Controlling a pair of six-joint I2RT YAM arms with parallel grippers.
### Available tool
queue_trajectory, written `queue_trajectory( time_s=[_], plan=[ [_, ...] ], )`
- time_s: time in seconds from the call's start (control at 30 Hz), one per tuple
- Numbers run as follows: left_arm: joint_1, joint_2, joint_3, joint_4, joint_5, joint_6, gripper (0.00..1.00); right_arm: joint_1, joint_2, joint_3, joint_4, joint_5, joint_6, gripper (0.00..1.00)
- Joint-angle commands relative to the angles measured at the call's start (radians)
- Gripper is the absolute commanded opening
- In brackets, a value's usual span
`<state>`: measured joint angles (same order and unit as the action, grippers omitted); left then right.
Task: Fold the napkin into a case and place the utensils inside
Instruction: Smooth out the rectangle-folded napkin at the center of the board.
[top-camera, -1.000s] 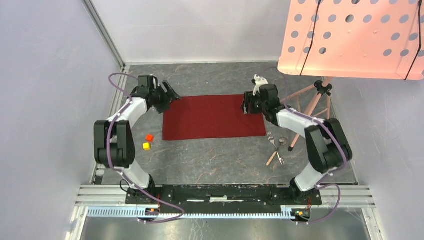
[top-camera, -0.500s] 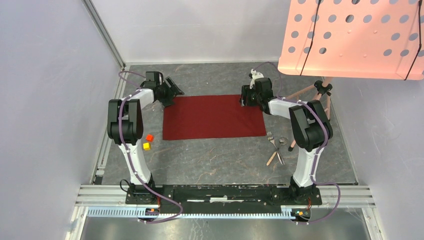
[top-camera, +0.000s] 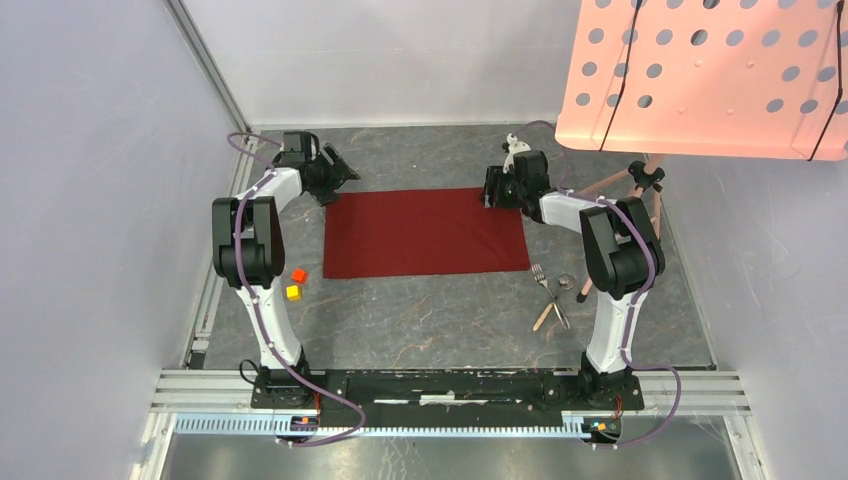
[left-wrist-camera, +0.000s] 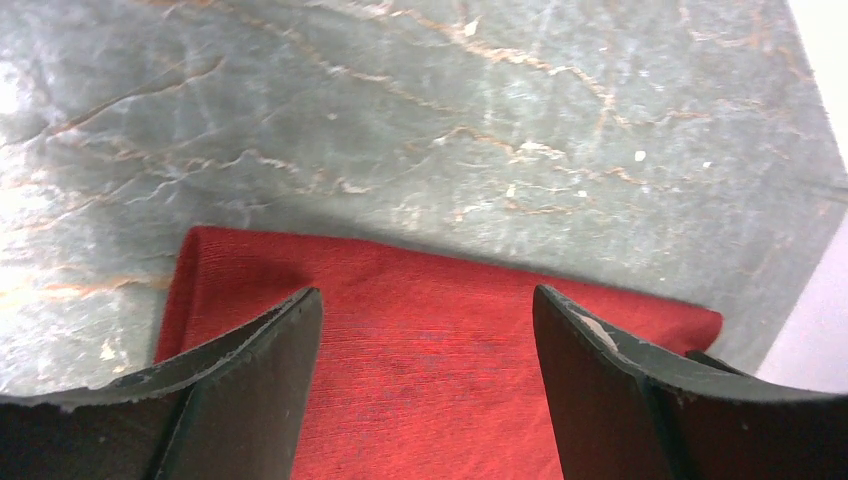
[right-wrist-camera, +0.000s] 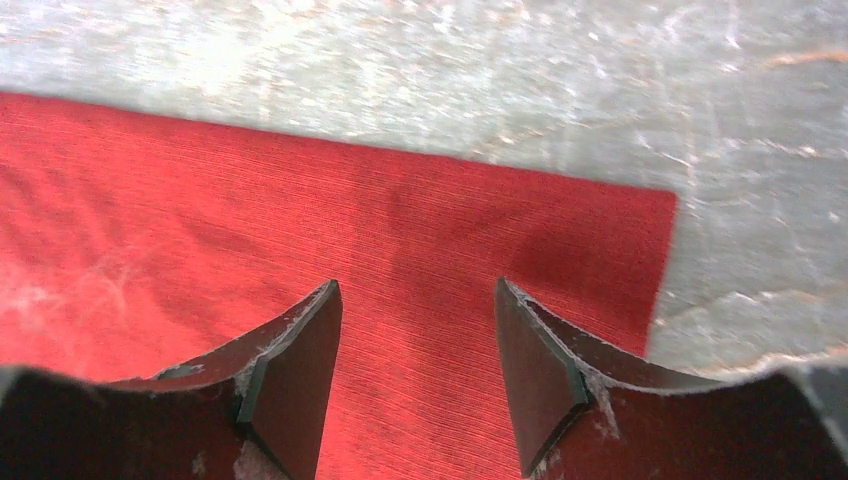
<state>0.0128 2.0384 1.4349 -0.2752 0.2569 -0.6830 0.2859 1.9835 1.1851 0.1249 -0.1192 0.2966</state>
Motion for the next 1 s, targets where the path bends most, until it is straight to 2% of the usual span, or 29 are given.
queue_trajectory(
  time_s=[0.0,0.23,0.37,0.5,0.63,0.77,0.97],
  plan=[
    [0.000,0.002,0.065,0.029,0.081,-0.016,0.83,-0.001,-0.013,0.078,0.061,-0.124,0.084,0.64],
    [0.020,0.101,0.092,0.022,0.085,-0.034,0.82,-0.009,0.086,0.154,0.027,-0.070,0.060,0.63],
    [0.046,0.137,0.075,0.024,0.090,-0.046,0.82,-0.029,0.113,0.141,0.016,-0.037,0.048,0.63],
    [0.076,0.137,0.061,0.015,0.055,-0.032,0.81,-0.052,0.111,0.104,0.014,0.017,0.022,0.63],
    [0.082,0.130,0.104,-0.047,0.024,0.019,0.82,-0.073,0.124,0.137,-0.025,0.063,-0.031,0.64],
    [0.069,0.060,0.112,-0.072,0.017,0.059,0.83,-0.066,0.106,0.200,-0.101,0.066,-0.078,0.64],
    [0.041,-0.160,0.015,-0.069,0.070,0.098,0.85,-0.039,-0.066,0.086,-0.119,0.038,-0.074,0.72]
  ],
)
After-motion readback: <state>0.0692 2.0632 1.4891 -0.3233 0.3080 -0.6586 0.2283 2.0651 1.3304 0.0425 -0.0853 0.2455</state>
